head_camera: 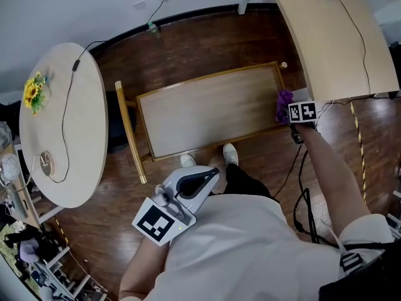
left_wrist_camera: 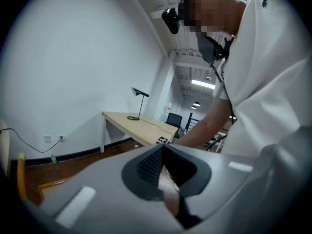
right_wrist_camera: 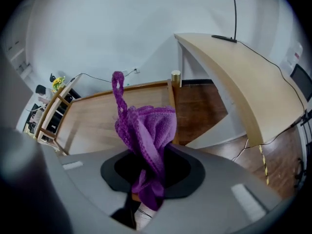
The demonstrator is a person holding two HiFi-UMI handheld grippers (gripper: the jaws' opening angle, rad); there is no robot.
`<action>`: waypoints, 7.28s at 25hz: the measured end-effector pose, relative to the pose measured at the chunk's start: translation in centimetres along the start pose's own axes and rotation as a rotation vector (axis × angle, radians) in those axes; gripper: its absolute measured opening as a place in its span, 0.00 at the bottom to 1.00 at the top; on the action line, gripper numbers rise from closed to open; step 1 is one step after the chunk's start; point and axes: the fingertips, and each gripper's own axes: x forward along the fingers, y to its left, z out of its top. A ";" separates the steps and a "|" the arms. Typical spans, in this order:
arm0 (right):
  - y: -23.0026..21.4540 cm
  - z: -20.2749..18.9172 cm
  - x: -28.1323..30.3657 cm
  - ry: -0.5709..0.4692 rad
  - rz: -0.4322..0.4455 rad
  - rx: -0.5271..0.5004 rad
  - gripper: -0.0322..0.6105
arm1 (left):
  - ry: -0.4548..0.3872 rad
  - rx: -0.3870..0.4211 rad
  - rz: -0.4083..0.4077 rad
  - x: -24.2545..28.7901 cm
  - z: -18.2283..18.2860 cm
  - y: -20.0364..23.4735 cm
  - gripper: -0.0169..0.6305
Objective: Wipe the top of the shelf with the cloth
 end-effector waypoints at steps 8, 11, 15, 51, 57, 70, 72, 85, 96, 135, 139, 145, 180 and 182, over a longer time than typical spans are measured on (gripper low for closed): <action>4.8 -0.4 1.9 0.032 0.071 -0.030 0.21 | 0.002 0.005 0.032 -0.2 0.1 0.2 0.05; 8.4 -0.5 2.6 0.039 0.116 -0.040 0.21 | -0.013 0.007 0.044 -1.0 0.3 0.6 0.05; 14.7 -0.7 3.5 0.048 0.185 -0.078 0.21 | -0.018 0.006 0.059 -3.1 -0.2 1.3 0.05; 48.9 -3.2 4.5 0.000 0.483 -0.245 0.21 | -0.036 0.032 0.047 -18.6 -5.5 5.1 0.05; 32.2 -4.1 0.7 -0.038 0.304 -0.138 0.21 | -0.015 0.066 -0.057 -12.8 -4.0 3.0 0.05; 1.0 -8.0 -4.2 0.027 -0.055 -0.004 0.21 | 0.009 0.038 -0.087 -1.7 -0.8 0.2 0.05; 0.1 -8.4 -3.6 0.048 -0.055 -0.006 0.21 | 0.013 0.030 -0.072 -0.8 -0.7 0.2 0.05; 13.3 -8.3 -0.2 0.060 0.186 -0.055 0.21 | -0.015 0.035 0.027 -2.5 -0.5 1.7 0.05; 34.5 -9.4 2.8 0.142 0.427 -0.223 0.21 | -0.055 0.006 0.159 -12.0 -2.4 4.4 0.05; 27.6 -11.3 -16.8 -0.244 0.497 -0.293 0.21 | -0.061 0.068 0.190 -14.7 -6.6 -3.3 0.05; 21.5 -15.2 -21.6 -0.349 0.478 -0.296 0.21 | -0.072 0.033 0.247 -11.8 -6.7 -9.8 0.05; 18.4 -19.5 -25.5 -0.414 0.508 -0.248 0.21 | -0.027 -0.008 0.230 -9.1 -9.0 -18.5 0.05; 33.8 -43.7 -47.5 -0.767 0.339 -0.240 0.21 | -0.120 0.119 -0.032 -24.7 -18.1 -40.6 0.05; 32.9 -44.7 -49.2 -0.786 0.348 -0.250 0.21 | -0.127 0.119 -0.033 -23.8 -17.8 -42.4 0.05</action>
